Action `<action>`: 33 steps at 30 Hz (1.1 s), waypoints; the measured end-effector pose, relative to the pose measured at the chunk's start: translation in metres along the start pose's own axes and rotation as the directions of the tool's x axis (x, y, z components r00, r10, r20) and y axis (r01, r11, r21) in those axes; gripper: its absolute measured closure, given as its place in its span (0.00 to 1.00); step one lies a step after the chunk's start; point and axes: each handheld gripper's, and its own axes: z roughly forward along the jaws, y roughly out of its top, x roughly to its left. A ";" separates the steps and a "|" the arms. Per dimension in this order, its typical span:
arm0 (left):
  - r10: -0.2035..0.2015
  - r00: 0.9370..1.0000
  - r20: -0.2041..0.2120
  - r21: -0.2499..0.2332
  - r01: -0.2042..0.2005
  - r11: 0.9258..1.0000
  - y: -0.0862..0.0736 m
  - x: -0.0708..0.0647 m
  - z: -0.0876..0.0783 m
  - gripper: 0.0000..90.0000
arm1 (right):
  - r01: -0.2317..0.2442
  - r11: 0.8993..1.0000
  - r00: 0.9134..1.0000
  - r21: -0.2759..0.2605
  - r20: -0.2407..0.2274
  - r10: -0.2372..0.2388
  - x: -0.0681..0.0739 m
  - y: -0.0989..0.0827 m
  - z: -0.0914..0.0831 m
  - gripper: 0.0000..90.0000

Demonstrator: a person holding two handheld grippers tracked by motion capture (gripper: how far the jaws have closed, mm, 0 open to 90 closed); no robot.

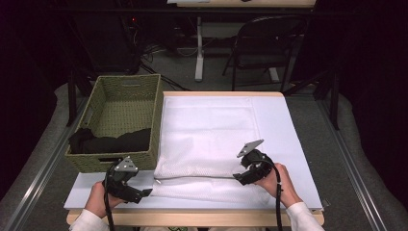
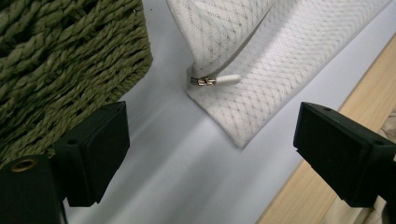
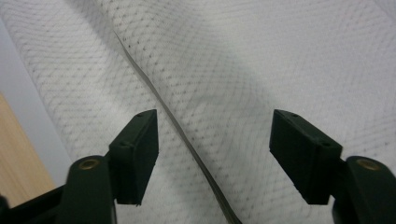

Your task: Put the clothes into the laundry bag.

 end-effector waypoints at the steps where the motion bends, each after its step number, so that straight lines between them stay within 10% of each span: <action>1: -0.003 1.000 0.002 0.002 0.003 1.000 0.001 0.001 0.000 0.12 | 0.004 1.000 1.000 0.007 0.010 -0.004 0.001 0.003 0.002 0.42; 14: 0.007 1.000 0.011 0.022 -0.008 1.000 0.003 0.002 0.006 0.12 | 0.132 0.990 0.990 0.059 -0.052 -0.129 0.021 0.021 0.033 0.73; 20: 0.004 1.000 0.011 0.045 -0.005 0.999 0.003 0.001 0.009 0.13 | 0.134 0.986 0.991 0.096 -0.003 -0.134 0.024 0.024 0.042 0.98; 28: 0.005 1.000 0.013 0.043 -0.006 0.999 0.003 0.002 0.008 0.13 | 0.136 0.987 0.990 0.081 0.030 -0.139 0.022 0.024 0.039 1.00; 33: 0.006 1.000 0.010 0.040 -0.007 0.999 0.002 0.001 0.007 0.13 | 0.131 0.988 0.991 0.077 -0.046 -0.128 0.024 0.023 0.036 0.79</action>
